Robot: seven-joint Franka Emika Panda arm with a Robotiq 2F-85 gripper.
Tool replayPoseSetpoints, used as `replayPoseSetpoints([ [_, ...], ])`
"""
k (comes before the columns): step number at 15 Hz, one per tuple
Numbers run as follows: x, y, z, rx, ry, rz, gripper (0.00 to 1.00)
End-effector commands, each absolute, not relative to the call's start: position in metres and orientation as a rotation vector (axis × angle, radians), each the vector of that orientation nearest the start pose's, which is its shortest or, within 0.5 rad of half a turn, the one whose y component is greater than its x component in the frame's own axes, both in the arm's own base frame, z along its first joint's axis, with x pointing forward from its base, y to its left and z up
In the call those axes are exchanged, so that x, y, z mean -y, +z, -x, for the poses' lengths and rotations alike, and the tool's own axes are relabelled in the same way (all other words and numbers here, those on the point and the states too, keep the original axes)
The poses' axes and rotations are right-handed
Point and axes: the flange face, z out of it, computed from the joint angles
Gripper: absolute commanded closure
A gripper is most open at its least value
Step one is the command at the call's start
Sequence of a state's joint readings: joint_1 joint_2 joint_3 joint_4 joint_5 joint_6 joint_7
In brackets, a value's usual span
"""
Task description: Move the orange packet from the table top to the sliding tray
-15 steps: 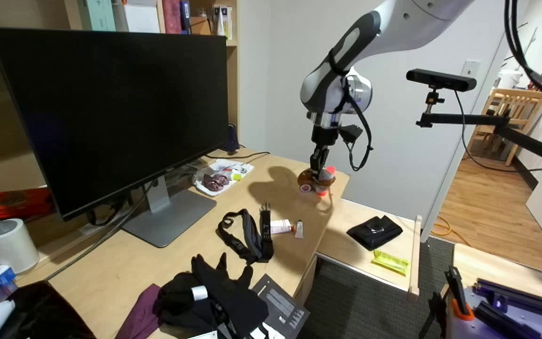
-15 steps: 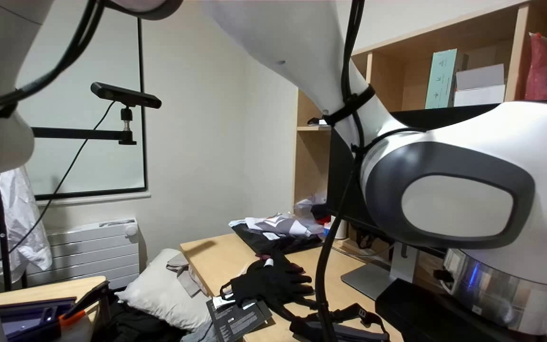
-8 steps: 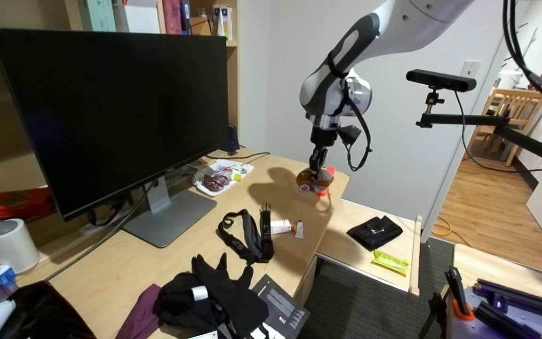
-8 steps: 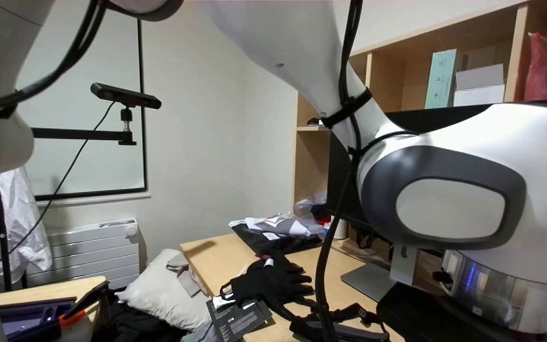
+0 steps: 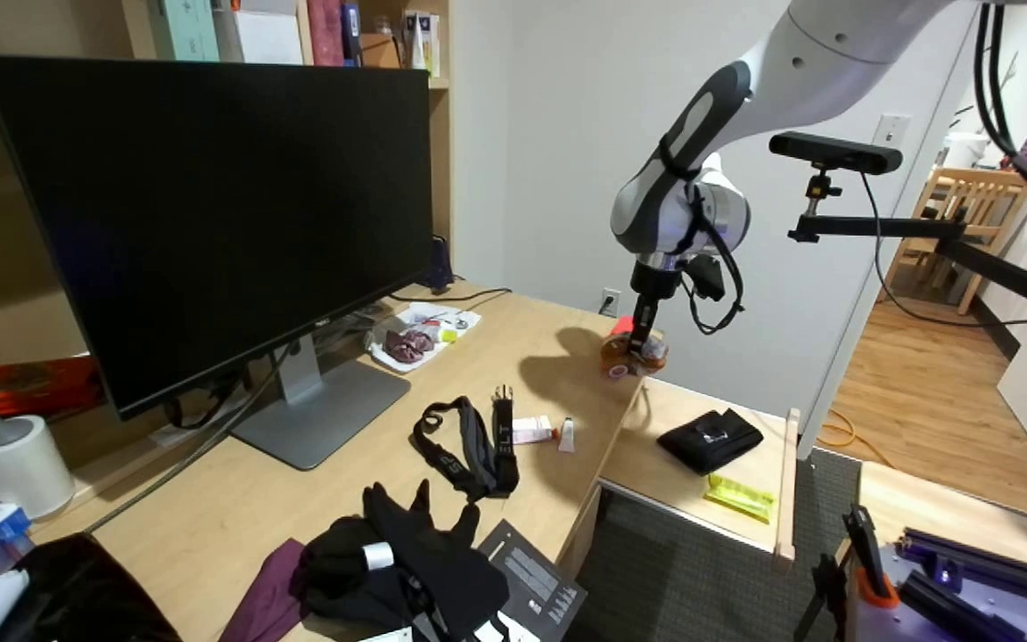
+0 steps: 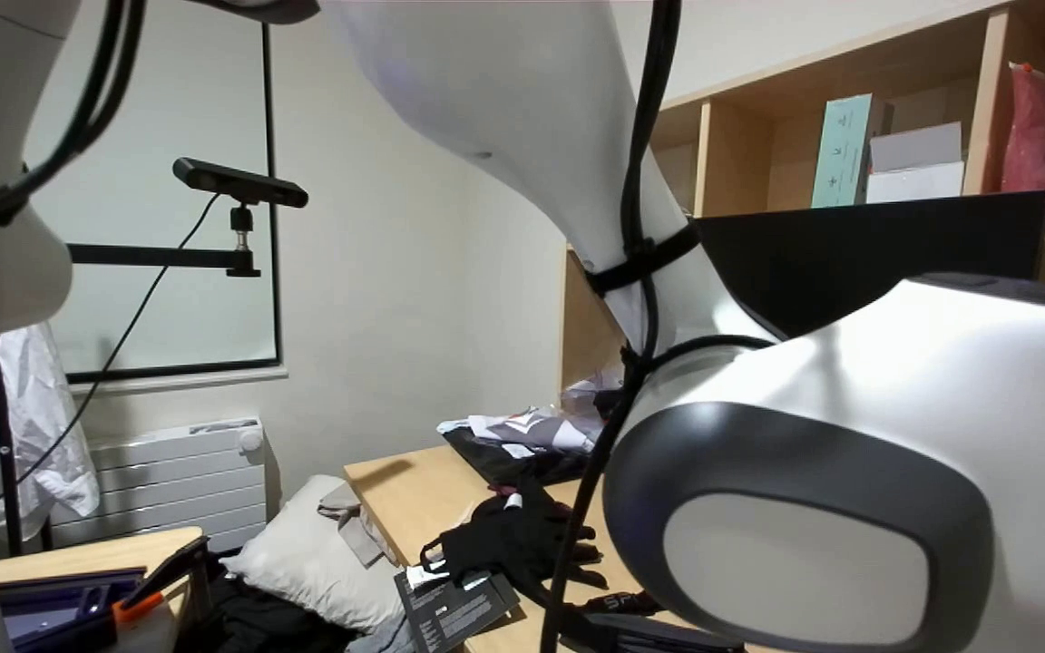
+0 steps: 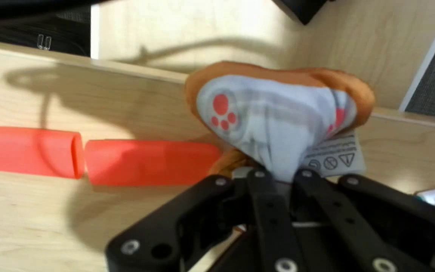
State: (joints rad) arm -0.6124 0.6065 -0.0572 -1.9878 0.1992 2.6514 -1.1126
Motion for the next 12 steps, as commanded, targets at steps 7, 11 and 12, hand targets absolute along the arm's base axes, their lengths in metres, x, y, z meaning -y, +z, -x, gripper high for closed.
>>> replayPoseSetpoints([
  [7, 0.438, 0.128, -0.435, 0.331, -0.243, 3.142, 0.9],
  [11, 0.467, 0.11, -0.419, 0.192, -0.25, 3.116, 0.9],
  [12, 0.473, 0.105, -0.415, 0.176, -0.249, 3.117, 0.9],
])
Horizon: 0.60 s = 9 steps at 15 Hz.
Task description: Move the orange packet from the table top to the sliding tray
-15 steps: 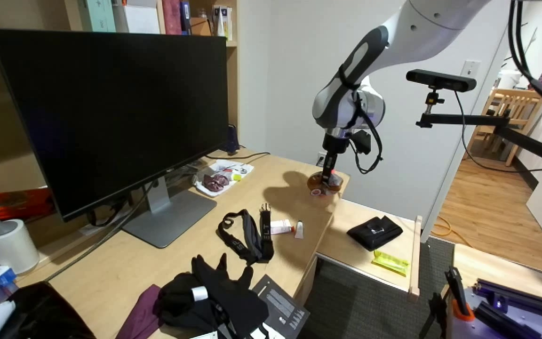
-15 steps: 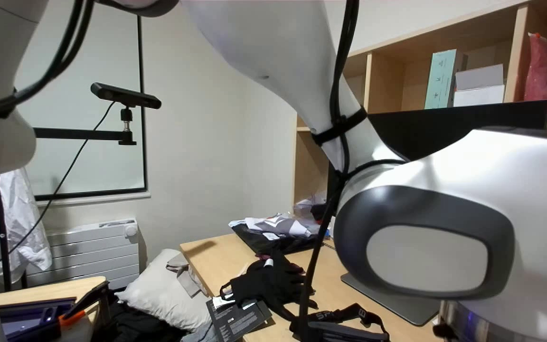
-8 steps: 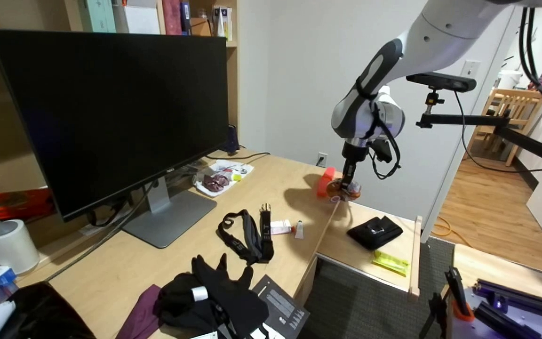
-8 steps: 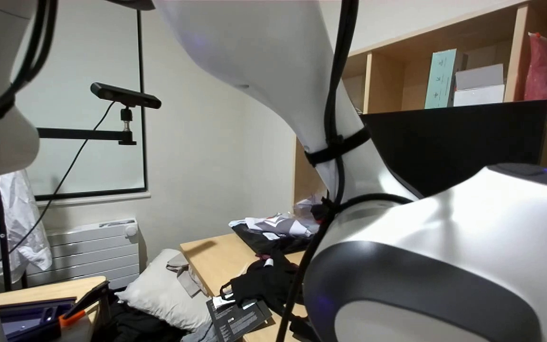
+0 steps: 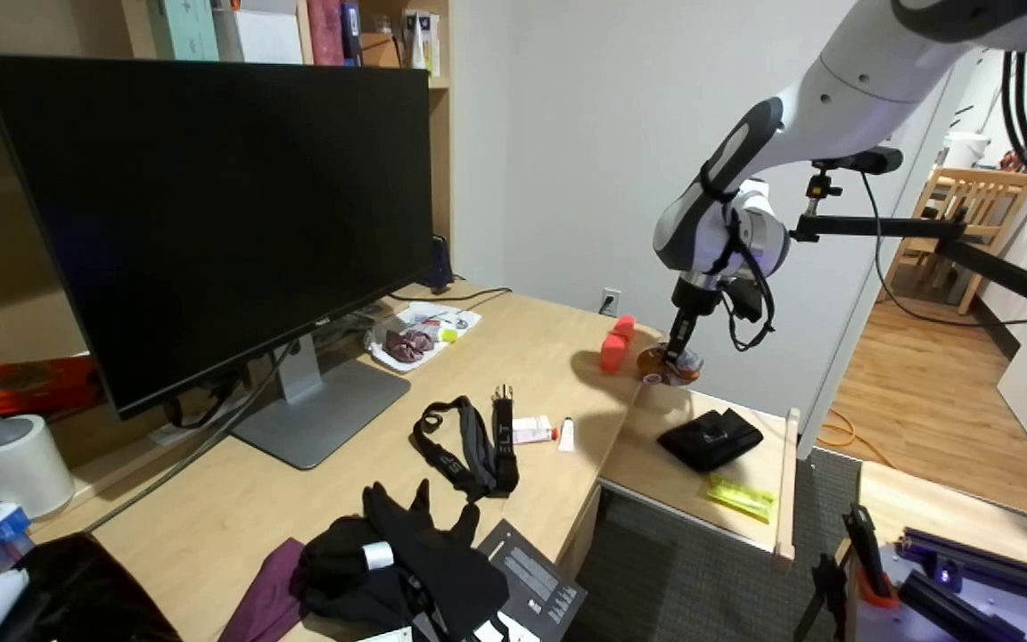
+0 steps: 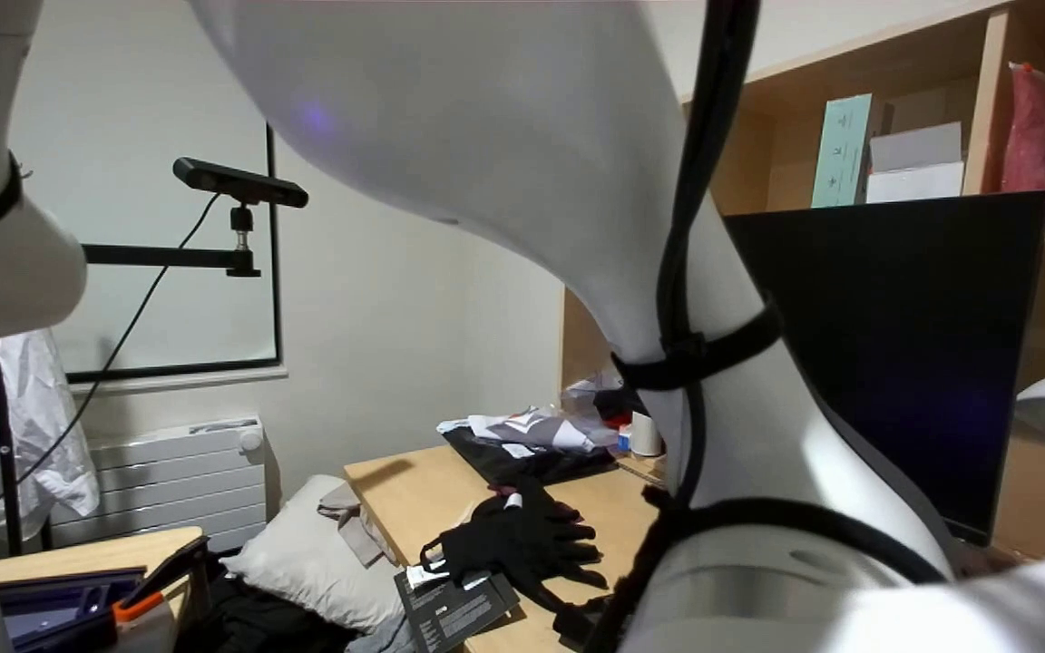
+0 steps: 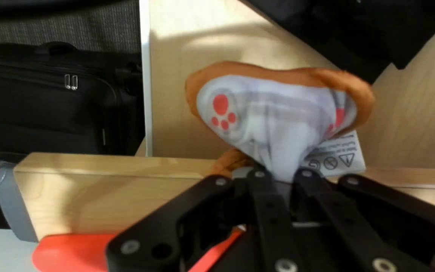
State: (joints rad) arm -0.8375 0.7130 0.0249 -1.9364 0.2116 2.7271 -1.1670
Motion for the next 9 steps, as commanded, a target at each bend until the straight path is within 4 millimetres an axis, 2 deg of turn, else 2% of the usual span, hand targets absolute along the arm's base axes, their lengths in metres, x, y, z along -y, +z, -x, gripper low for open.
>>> replayPoseSetpoints([
  [1, 0.479, 0.101, -0.411, 0.149, -0.248, 3.11, 0.9],
  [9, 0.507, 0.066, -0.394, 0.041, -0.286, 3.086, 0.91],
])
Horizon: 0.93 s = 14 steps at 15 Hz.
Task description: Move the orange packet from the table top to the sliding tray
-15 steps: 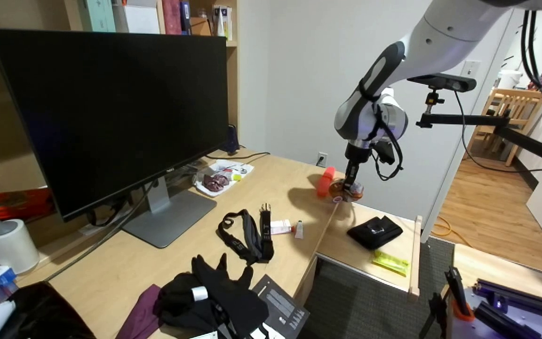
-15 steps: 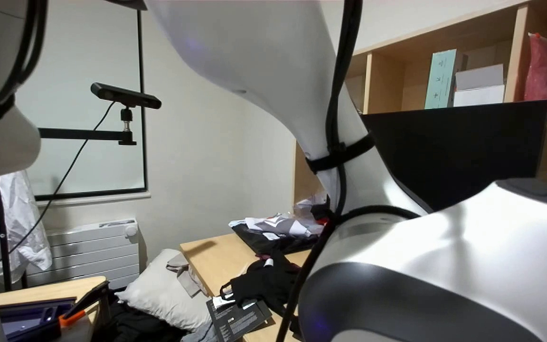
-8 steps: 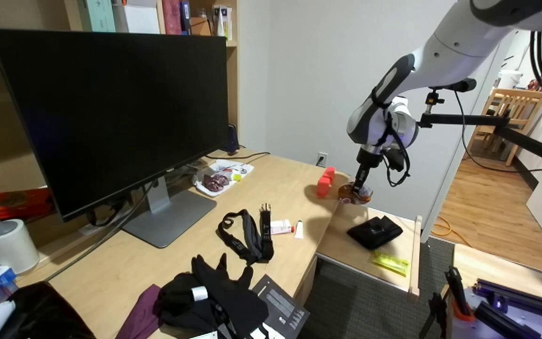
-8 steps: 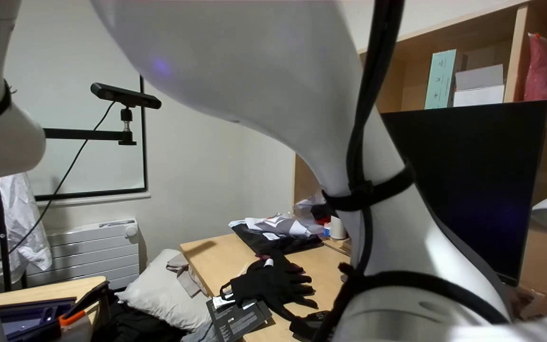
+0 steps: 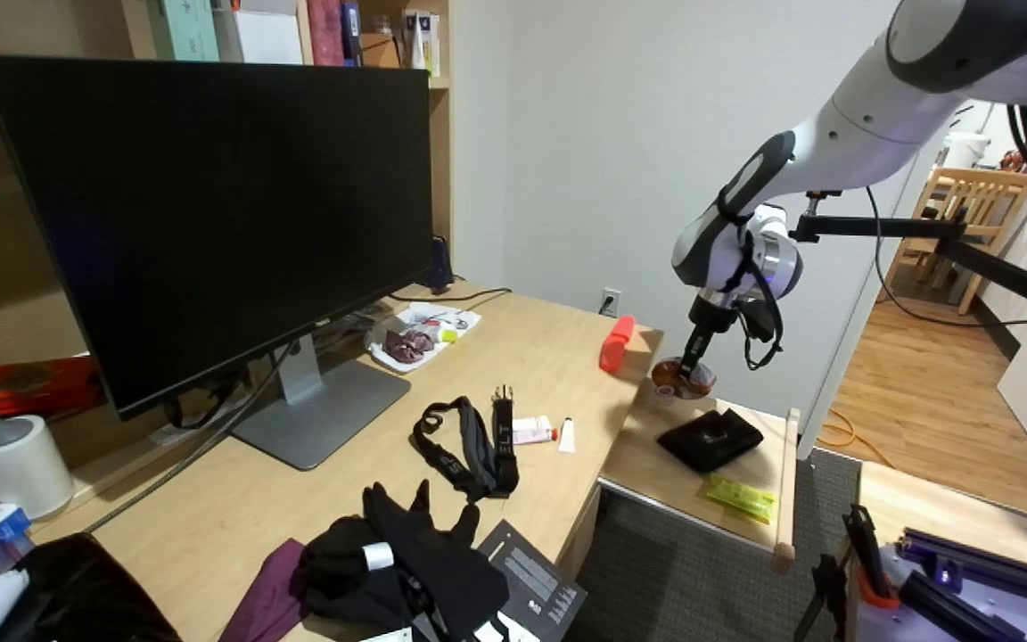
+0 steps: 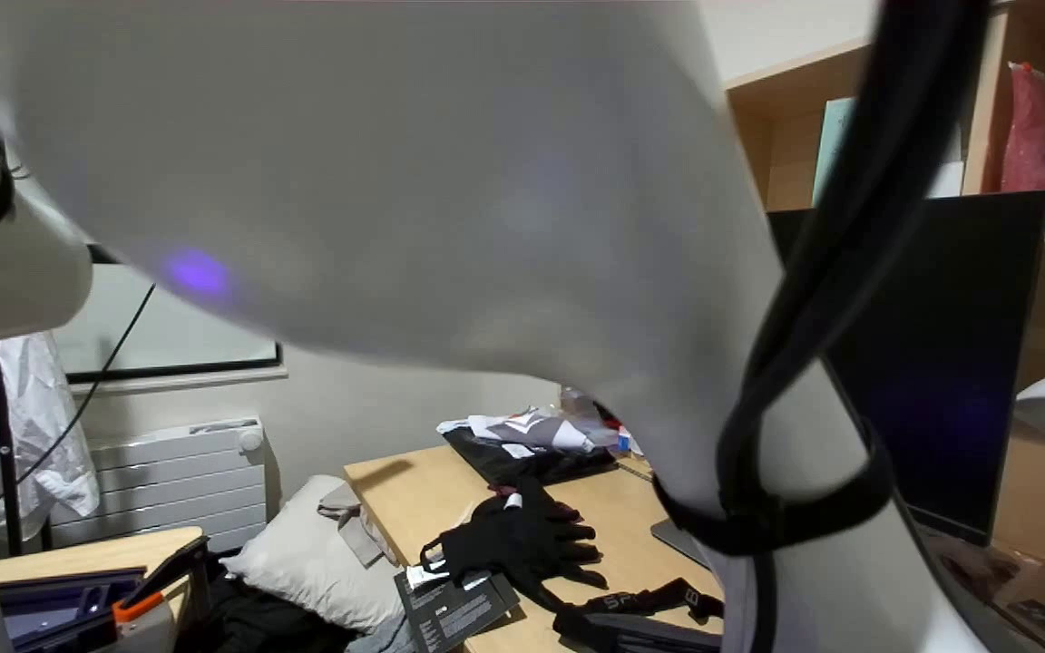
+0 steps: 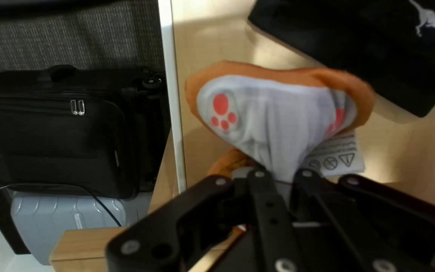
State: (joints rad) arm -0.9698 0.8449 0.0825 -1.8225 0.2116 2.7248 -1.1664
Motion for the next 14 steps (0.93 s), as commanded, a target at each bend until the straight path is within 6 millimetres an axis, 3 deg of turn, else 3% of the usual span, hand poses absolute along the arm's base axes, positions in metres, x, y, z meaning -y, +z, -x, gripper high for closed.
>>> replayPoseSetpoints([
  [1, 0.51, 0.063, -0.393, 0.033, -0.286, 3.088, 0.9],
  [12, 0.518, 0.042, -0.393, -0.006, -0.283, 3.087, 0.9],
  [13, 0.518, 0.043, -0.393, -0.005, -0.284, 3.088, 0.65],
  [14, 0.518, 0.044, -0.394, -0.004, -0.29, 3.086, 0.63],
])
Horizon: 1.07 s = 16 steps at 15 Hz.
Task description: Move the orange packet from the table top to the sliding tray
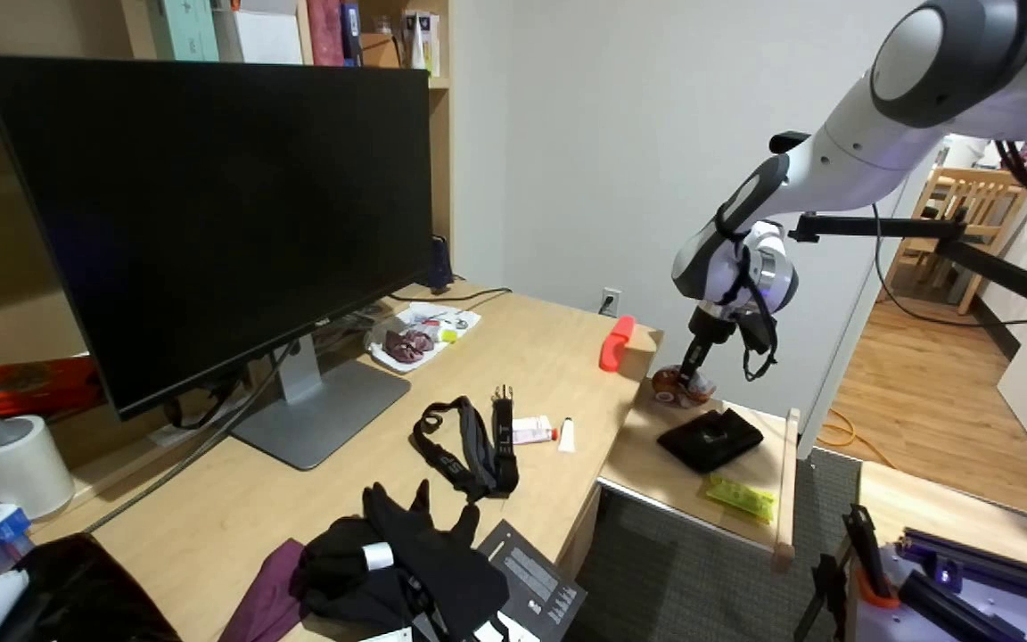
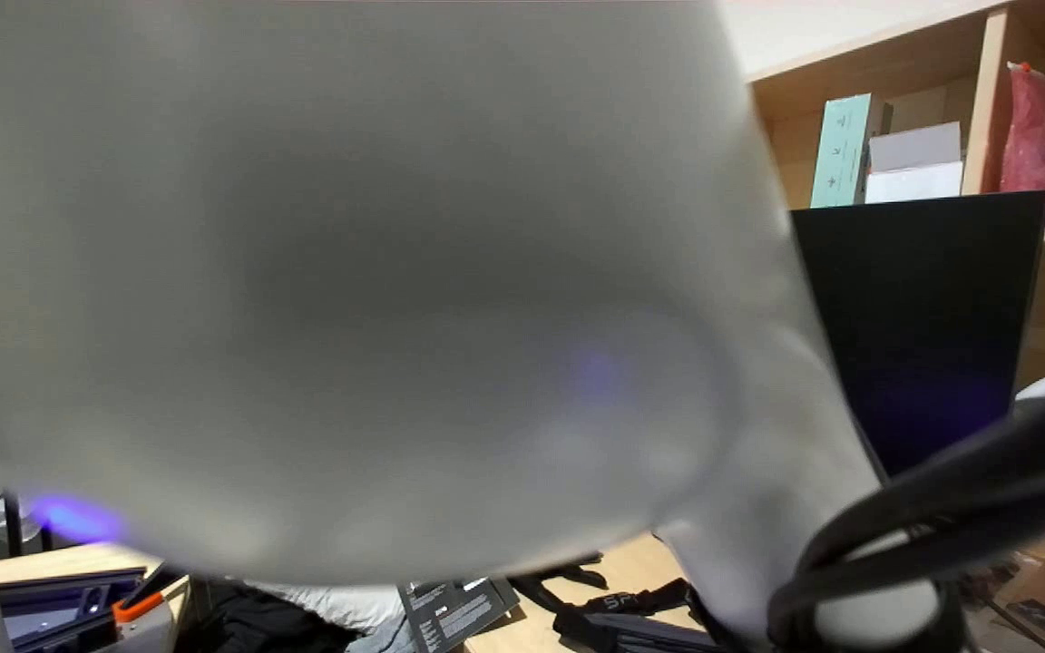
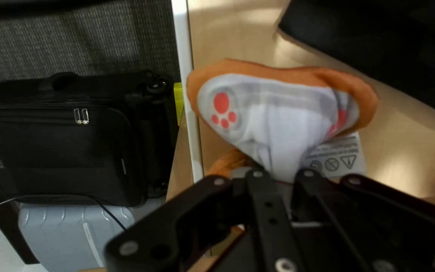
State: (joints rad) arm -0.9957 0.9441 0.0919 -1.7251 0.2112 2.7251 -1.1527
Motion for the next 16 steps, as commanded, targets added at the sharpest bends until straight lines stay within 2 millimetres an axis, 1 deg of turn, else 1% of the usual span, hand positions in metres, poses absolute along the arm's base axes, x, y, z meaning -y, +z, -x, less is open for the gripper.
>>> replayPoseSetpoints([
  [1, 0.517, 0.045, -0.394, -0.004, -0.29, 3.083, 0.58],
  [6, 0.512, 0.048, -0.398, 0.011, -0.312, 3.075, 0.25],
  [9, 0.509, 0.05, -0.401, 0.021, -0.329, 3.065, 0.06],
  [10, 0.507, 0.049, -0.401, 0.027, -0.331, 3.064, 0.02],
  [11, 0.507, 0.049, -0.402, 0.028, -0.333, 3.062, 0.0],
  [16, 0.502, 0.054, -0.403, 0.052, -0.347, 3.049, 0.0],
])
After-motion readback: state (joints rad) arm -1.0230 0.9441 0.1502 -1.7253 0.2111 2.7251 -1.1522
